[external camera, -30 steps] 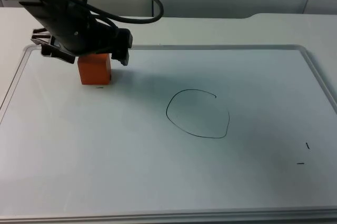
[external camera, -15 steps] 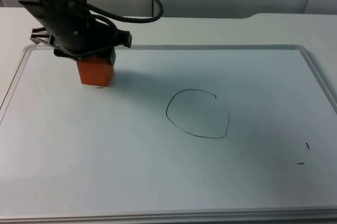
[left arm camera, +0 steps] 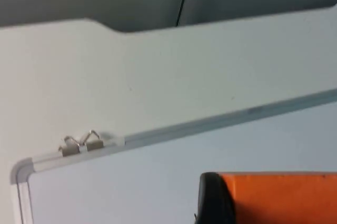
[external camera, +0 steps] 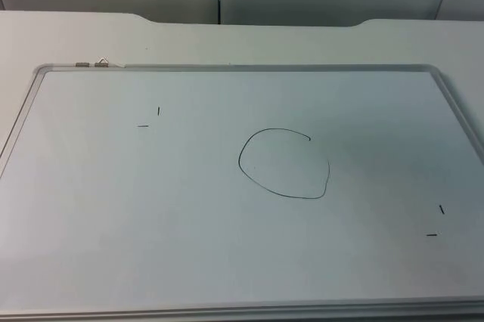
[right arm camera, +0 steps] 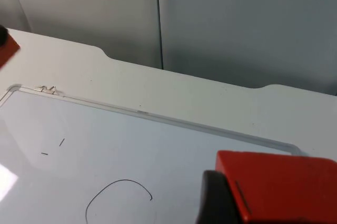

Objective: Pick up one cube with the left hand and another cube with the right hand. First place the cube in the right hand at the target position, then stack the cube in the left hand on top.

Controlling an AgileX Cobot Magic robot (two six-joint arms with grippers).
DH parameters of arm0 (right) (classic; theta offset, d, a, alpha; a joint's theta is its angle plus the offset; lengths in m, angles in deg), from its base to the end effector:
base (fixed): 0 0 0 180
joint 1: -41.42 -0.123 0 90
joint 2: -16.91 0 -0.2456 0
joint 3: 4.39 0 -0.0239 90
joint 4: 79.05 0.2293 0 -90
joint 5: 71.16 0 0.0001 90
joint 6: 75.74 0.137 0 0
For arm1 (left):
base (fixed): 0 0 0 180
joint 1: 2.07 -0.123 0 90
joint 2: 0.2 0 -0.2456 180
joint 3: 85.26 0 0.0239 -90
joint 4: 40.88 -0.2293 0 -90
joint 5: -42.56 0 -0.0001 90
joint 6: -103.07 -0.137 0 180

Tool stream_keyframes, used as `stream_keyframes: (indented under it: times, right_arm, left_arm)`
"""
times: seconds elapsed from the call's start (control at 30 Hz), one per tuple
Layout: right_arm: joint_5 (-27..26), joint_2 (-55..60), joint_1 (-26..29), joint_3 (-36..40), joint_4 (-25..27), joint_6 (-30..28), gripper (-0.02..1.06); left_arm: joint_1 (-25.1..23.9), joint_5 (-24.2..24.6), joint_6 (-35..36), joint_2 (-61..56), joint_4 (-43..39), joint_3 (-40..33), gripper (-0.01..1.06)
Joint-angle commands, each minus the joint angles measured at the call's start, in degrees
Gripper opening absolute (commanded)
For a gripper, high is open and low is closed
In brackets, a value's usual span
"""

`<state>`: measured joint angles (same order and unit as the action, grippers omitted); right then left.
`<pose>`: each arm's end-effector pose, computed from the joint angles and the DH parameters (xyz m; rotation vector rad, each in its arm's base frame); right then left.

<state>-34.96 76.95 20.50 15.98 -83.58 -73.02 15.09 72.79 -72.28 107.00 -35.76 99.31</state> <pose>0.2095 0.0732 0.3363 -0.3574 2.0059 0.1718 0.3823 -0.1245 0.2378 0.1873 2.3256 -0.2826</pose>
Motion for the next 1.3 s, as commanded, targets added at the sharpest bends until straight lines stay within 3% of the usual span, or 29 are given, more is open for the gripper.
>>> stream_keyframes:
  times: [0.0,0.07,0.23,0.4,0.97,1.27]
  right_arm:
    - [-1.1,-0.3,-0.2,0.3,0.1,-0.4,0.00]
    - [-1.1,-0.3,-0.2,0.3,0.1,-0.4,0.00]
    - [-0.6,-0.3,-0.2,0.3,0.1,-0.4,0.00]
    - [-0.3,-0.3,-0.2,0.3,0.1,-0.4,0.00]
    - [0.2,-0.3,-0.2,0.3,0.1,-0.4,0.00]
    - [0.3,-0.3,-0.2,0.3,0.0,-0.4,0.00]
  left_arm:
    - [0.2,2.8,-0.2,-6.5,-0.8,0.2,0.03]
    - [0.2,3.9,-0.2,-9.4,-1.7,0.2,0.03]
    - [0.2,12.9,-0.2,-20.8,-6.6,0.0,0.03]
    - [0.2,16.9,-0.2,-30.0,-9.8,-3.7,0.03]
    - [0.2,17.3,-0.2,-52.1,-10.6,-30.3,0.03]
    - [0.2,16.7,-0.2,-55.3,-10.3,-37.6,0.03]
